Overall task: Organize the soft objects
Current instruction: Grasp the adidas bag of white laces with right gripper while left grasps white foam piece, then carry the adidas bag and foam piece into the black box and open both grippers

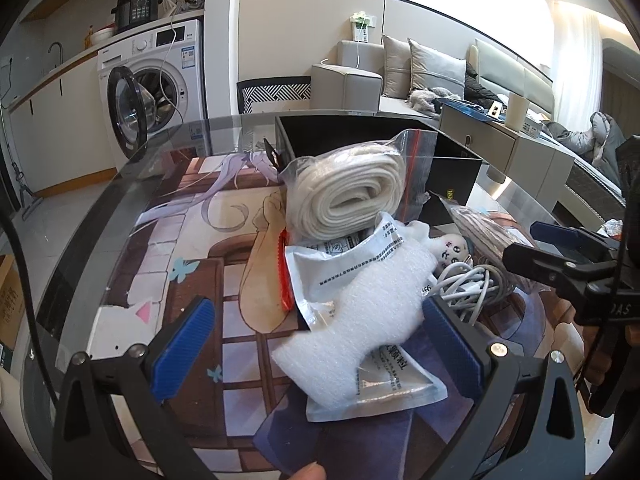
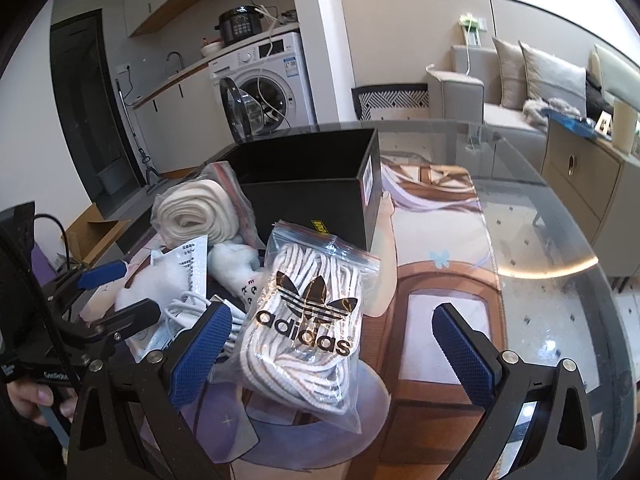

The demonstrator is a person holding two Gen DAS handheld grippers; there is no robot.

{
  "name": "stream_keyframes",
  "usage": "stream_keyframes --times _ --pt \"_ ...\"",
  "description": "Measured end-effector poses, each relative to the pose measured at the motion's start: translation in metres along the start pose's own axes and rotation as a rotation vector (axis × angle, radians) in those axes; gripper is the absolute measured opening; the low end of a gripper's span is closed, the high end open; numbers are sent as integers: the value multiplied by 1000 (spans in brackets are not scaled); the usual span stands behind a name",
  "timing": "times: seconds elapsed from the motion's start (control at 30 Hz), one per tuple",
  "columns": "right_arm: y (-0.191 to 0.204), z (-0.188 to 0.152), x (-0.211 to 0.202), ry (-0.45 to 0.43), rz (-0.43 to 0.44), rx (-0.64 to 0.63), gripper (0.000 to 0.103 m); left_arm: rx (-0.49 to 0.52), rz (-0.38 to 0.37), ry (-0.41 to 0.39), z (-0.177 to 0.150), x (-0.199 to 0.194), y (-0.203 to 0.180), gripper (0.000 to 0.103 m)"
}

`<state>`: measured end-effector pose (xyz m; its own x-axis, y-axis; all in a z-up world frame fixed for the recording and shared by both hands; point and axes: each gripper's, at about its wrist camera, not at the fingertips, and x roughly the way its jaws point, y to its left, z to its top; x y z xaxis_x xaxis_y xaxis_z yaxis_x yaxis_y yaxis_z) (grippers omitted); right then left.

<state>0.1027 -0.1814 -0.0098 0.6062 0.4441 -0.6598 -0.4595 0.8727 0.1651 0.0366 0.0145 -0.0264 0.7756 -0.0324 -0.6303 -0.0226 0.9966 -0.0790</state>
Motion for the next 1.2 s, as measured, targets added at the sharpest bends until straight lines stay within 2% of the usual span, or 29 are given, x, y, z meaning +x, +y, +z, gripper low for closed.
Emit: stream_keyframes --times 0.07,0.17,0.23,0.33,0.4,0.47,0.63,0.73,1.2 --pt "-3 2 4 14 12 14 102 -4 -5 2 0 0 1 102" --pt "-5 3 9 37 39 32 94 -8 -29 15 -1 1 2 98" --pt "-7 4 13 59 59 43 87 -4 -50 26 -1 2 2 86" --pt "-7 2 18 79 85 57 76 -4 -89 27 -1 1 0 75" --pt "-8 2 20 84 100 73 73 7 -104 19 -2 -1 -2 66" --pt "-9 2 20 88 105 78 72 13 -114 15 -1 -3 -3 65" --pt "-7 -1 15 73 130 73 55 10 -131 -12 0 -11 -3 63" --pt "-5 -1 11 57 128 58 50 7 -134 -26 2 -13 -3 63" --pt "-3 -2 -21 -38 136 34 47 -16 -141 -81 10 -30 3 62"
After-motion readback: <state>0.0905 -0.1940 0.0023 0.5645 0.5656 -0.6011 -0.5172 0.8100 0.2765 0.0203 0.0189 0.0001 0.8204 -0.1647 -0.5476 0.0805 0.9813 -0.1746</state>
